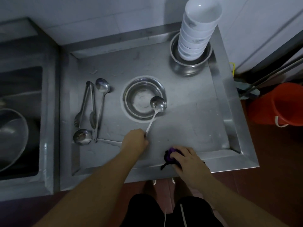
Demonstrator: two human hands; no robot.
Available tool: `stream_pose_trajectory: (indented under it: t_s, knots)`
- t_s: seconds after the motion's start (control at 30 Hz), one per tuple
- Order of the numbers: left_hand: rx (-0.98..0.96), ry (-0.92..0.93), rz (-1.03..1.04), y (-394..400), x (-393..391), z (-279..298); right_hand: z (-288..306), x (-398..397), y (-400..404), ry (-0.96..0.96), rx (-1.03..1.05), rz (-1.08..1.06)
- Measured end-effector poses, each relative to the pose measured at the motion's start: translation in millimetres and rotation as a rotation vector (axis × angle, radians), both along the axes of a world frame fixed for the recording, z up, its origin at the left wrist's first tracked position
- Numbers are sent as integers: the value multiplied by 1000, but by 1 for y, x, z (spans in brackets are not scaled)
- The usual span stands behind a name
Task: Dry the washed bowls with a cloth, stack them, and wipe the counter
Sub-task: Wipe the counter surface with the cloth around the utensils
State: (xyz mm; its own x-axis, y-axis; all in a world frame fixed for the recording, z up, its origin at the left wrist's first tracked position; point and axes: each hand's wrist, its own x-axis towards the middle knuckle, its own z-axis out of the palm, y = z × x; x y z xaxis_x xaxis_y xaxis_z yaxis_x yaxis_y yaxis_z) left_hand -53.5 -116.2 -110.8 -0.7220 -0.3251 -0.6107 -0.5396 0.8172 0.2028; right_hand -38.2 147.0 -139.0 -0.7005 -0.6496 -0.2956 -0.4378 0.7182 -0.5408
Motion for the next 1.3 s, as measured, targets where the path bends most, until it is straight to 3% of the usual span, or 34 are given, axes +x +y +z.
stream_pose_trajectory:
  t_s: [0.37,0.67,0.9,1.17,1.3]
  knots:
    - [-104,-51,188,-95,56,2,-2,5,-20,42,16,-83]
    - [-88,-51,200,-112,67,-8,-9,-14,-84,23,-17,-290]
    - [-93,3,200,-117,76,-10,-23,-45,-143,-3,-81,-320]
    - [-62,8,220,-122,78,-13,-9,32,-97,-19,-133,70]
    - [-56,1,202,-123,76,-7,-7,19,-46,59,-54,-146]
